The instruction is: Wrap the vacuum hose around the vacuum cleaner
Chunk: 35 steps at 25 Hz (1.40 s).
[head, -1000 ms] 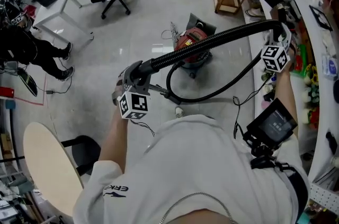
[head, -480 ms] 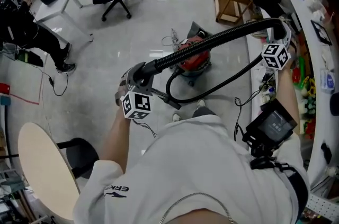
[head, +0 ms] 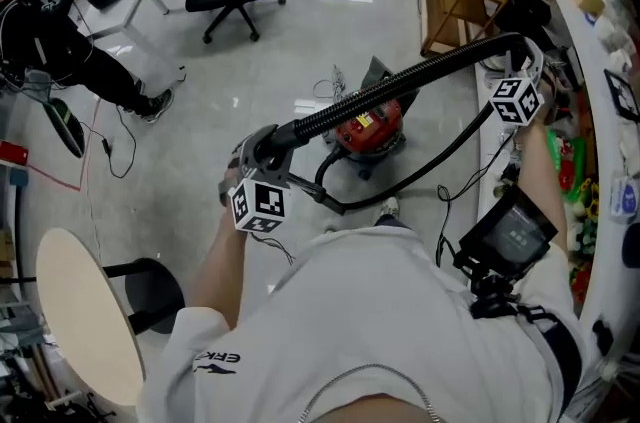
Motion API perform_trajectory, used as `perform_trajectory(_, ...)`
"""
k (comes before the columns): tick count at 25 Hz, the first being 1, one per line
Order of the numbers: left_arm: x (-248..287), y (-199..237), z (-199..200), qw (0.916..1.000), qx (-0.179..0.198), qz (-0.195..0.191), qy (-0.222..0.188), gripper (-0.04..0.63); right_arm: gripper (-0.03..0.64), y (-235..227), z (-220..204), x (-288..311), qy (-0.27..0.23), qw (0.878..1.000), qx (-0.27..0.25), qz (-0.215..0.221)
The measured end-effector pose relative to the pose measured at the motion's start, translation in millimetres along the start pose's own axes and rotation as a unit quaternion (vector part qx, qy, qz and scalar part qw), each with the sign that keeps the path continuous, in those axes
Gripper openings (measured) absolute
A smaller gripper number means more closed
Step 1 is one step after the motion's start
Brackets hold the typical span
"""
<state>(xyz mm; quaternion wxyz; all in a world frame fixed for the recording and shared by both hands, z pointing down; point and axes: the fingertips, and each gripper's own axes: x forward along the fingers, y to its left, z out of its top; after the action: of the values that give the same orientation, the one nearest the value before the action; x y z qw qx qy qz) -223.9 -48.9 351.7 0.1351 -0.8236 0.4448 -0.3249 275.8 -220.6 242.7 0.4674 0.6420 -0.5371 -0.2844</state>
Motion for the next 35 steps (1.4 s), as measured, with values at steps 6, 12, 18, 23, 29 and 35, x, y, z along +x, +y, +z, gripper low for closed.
perform_trajectory(6, 41, 6, 21, 0.9991, 0.009, 0.02, 0.037, 0.138, 0.158, 17, -5, 80, -0.018, 0.999, 0.002, 0.042)
perform_trajectory(12, 70, 12, 37, 0.996, 0.001, 0.047, 0.077, 0.138, 0.158, 39, 5, 150, -0.054, 0.995, 0.0, 0.082)
perform_trajectory(18, 84, 8, 52, 0.991, -0.013, 0.081, 0.106, 0.138, 0.158, 56, 27, 208, -0.103, 0.988, -0.005, 0.112)
perform_trajectory(23, 100, 18, 57, 0.9867, -0.026, 0.1, 0.125, 0.14, 0.158, 68, 64, 256, -0.14, 0.981, -0.016, 0.131)
perform_trajectory(29, 105, 40, 52, 0.9829, -0.034, 0.11, 0.144, 0.14, 0.158, 101, 108, 290, -0.161, 0.974, -0.025, 0.156)
perform_trajectory(35, 101, 76, 40, 0.9815, -0.039, 0.107, 0.154, 0.14, 0.158, 138, 151, 309, -0.166, 0.971, -0.036, 0.168)
